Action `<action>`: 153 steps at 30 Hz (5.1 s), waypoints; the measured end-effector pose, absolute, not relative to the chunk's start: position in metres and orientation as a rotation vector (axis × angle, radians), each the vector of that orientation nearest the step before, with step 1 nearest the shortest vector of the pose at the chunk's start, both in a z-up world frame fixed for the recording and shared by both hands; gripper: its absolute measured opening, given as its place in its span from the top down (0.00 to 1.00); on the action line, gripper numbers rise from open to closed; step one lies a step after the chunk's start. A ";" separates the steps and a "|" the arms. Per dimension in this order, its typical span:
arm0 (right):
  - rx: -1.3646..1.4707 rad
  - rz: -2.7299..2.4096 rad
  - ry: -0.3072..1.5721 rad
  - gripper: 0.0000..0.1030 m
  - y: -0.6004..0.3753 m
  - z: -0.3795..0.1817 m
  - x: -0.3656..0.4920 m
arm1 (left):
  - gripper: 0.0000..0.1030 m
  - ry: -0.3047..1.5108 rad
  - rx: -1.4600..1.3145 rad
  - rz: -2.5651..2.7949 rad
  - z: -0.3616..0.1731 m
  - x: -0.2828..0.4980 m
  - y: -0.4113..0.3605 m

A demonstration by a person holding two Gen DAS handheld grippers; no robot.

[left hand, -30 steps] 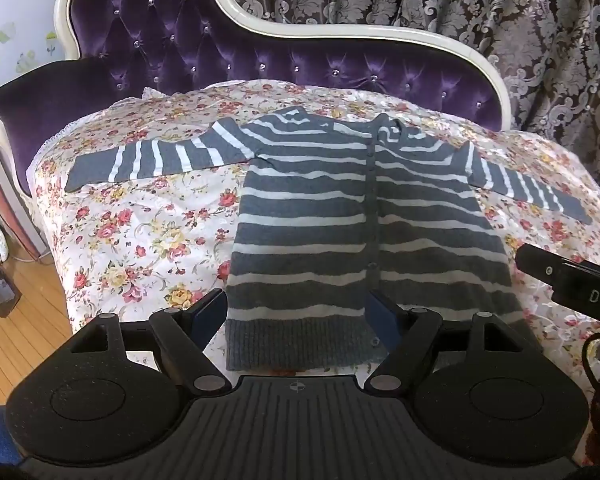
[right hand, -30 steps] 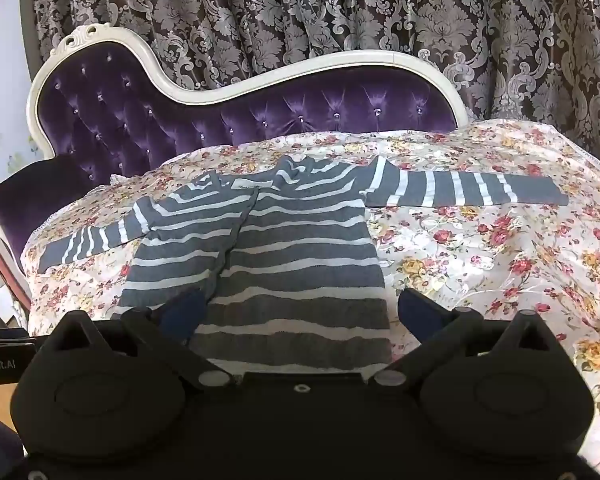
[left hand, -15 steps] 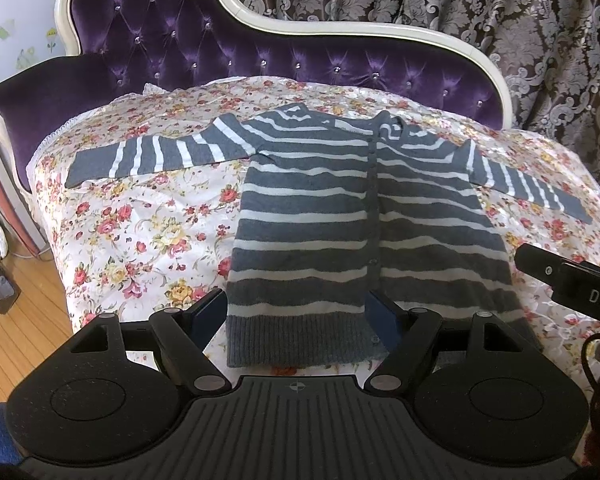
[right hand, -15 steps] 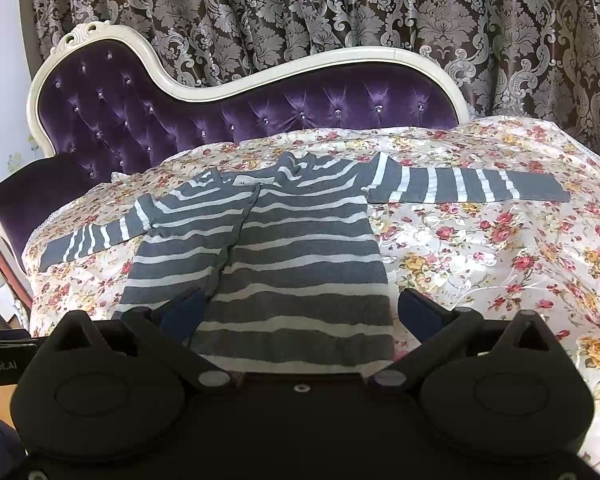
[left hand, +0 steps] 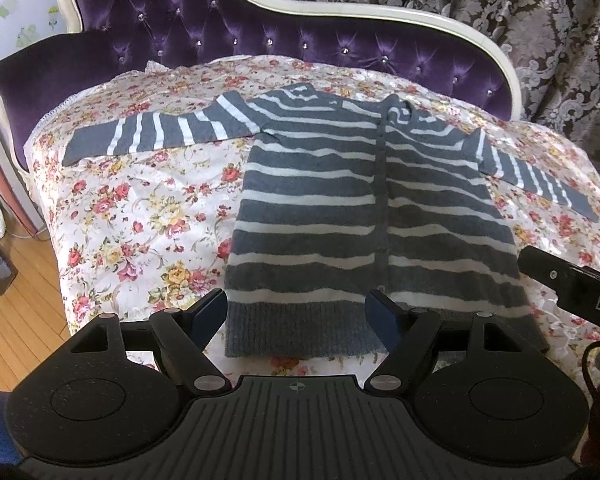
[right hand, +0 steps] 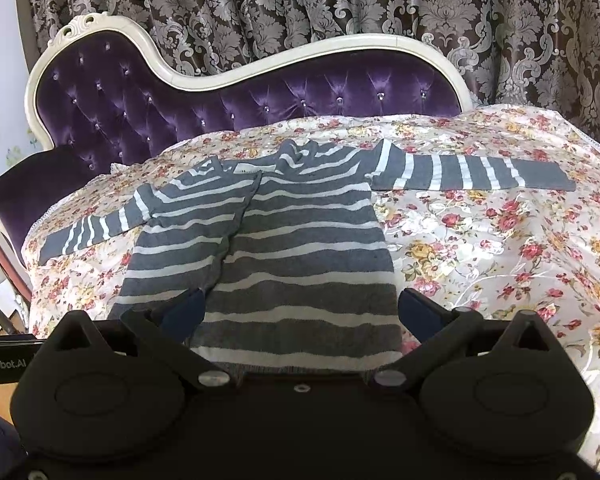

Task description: Fold small clothes

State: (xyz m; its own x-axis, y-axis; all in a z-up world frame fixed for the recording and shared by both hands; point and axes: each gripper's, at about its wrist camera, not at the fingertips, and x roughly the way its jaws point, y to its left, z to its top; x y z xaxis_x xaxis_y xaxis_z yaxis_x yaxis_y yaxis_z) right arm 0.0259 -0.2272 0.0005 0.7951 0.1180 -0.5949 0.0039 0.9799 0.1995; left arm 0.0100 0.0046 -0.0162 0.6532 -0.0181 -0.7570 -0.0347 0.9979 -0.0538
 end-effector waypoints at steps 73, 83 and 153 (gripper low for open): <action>0.406 0.331 0.596 0.01 -0.231 -0.006 0.228 | 0.14 0.815 -0.413 -0.003 -0.023 0.159 0.122; 0.408 0.442 0.623 0.01 -0.235 -0.030 0.241 | 0.08 0.755 -0.410 0.032 -0.033 0.169 0.151; 0.434 0.355 0.666 0.01 -0.262 -0.022 0.239 | 0.94 0.512 -0.202 -0.205 0.060 0.269 0.055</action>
State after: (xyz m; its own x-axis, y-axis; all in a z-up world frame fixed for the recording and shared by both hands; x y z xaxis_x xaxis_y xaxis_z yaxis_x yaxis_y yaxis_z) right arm 0.2395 -0.2616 -0.0216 0.7327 0.4475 -0.5128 -0.1762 0.8525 0.4921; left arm 0.2687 0.0553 0.0596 0.8524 -0.2439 -0.4625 0.1435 0.9597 -0.2417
